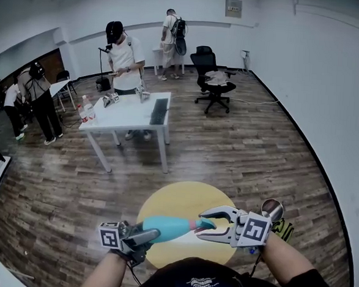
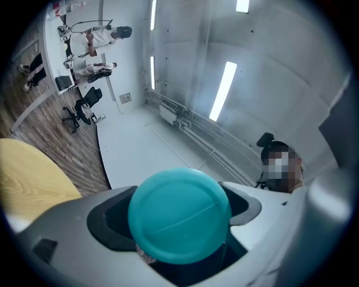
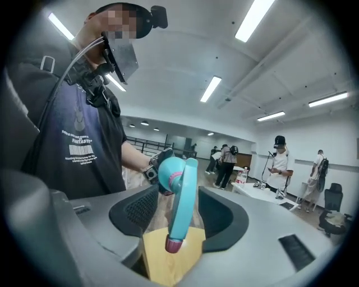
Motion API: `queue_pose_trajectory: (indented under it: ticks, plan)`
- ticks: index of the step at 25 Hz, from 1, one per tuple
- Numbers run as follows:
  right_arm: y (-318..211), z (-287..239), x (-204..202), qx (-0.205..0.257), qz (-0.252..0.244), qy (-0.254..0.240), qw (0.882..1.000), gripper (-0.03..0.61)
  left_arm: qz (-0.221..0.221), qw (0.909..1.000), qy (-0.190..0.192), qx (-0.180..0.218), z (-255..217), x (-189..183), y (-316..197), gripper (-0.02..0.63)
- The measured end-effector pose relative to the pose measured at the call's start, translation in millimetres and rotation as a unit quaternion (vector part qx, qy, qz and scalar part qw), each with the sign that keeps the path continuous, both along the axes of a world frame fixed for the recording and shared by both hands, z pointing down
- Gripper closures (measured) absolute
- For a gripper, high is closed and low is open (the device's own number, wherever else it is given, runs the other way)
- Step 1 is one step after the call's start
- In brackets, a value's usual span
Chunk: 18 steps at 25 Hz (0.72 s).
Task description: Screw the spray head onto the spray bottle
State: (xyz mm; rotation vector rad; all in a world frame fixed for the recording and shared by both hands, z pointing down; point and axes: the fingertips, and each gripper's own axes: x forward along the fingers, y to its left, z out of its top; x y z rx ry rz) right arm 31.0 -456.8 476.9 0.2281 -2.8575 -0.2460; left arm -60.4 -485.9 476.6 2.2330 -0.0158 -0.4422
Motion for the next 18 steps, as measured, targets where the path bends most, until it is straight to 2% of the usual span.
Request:
queue_pose_trajectory:
  ticks: [4,6,7,12,16,18]
  plan:
    - [9,8,-10,0.003,-0.021,0.020,1.000,0.321,0.011,0.9998,-0.013,0.007,1,12,5,0.152]
    - [7,7,-10,0.001,-0.026,0.015,1.000,0.388,0.016,0.9995,-0.020,0.016,1,15,6,0.152]
    - [8,7,-9,-0.006,-0.032,0.012,0.999,0.394,0.018,0.9993,-0.023,0.025,0,17,7,0.152]
    - [9,2,-6,-0.057,-0.048,-0.022,0.997,0.414,0.019,0.9931,-0.053,0.103,-9,21,14,0.147]
    - [14,-3,-4,-0.096,-0.067,-0.040,0.992,0.416,0.024,0.9795,-0.083,0.182,-14,24,27,0.147]
    - [17,-3,-5,-0.115,-0.069,-0.047,0.990,0.416,0.027,0.9741,-0.097,0.202,-12,24,33,0.147]
